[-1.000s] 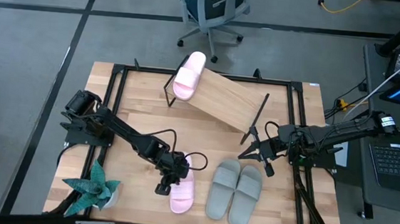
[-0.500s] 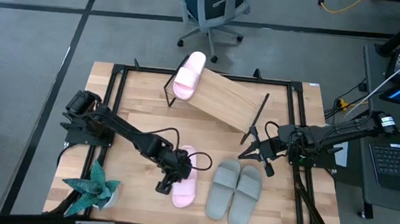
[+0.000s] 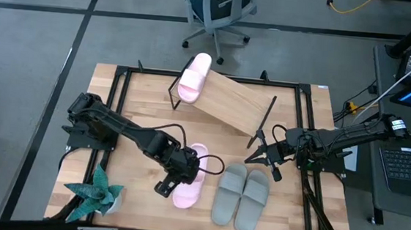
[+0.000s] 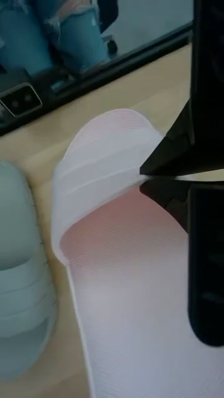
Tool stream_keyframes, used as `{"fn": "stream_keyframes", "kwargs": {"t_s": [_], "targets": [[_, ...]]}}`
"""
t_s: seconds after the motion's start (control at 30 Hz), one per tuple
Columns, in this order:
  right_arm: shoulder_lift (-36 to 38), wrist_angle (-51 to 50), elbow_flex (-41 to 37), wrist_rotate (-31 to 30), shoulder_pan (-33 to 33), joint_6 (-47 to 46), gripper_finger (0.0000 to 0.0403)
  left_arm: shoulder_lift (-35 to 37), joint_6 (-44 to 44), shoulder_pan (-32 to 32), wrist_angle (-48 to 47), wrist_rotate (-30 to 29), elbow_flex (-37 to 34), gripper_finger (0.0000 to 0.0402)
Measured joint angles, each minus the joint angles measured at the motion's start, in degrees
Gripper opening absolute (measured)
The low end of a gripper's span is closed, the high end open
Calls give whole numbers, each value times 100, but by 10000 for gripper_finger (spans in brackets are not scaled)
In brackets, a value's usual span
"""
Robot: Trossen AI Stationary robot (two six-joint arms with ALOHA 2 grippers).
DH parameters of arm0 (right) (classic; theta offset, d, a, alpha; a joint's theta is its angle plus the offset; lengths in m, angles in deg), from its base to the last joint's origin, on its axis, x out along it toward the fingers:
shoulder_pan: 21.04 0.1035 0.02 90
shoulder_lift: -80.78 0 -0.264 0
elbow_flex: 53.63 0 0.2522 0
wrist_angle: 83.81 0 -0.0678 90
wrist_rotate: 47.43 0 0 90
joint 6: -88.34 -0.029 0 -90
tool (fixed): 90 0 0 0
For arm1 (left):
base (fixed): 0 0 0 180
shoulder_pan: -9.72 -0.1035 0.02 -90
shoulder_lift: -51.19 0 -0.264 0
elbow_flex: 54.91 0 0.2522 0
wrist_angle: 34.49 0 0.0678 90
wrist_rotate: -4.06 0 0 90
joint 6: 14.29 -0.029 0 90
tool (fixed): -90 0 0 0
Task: Pick and place slides into the shelf
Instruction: Put the pink slide on the shelf
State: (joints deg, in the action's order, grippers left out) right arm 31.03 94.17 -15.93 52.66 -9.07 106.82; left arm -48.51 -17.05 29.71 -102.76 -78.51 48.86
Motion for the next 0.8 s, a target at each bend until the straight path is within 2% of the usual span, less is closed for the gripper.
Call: {"fn": "stream_keyframes", "kwargs": {"t_s": [0.37, 0.8], "targets": [[0, 0, 0, 0, 0, -2, 19, 2, -569, -136, -1023, -96, 1388, 0], [0, 1, 0, 0, 2, 9, 19, 9, -1150, -1046, -1264, -368, 1498, 0]]}}
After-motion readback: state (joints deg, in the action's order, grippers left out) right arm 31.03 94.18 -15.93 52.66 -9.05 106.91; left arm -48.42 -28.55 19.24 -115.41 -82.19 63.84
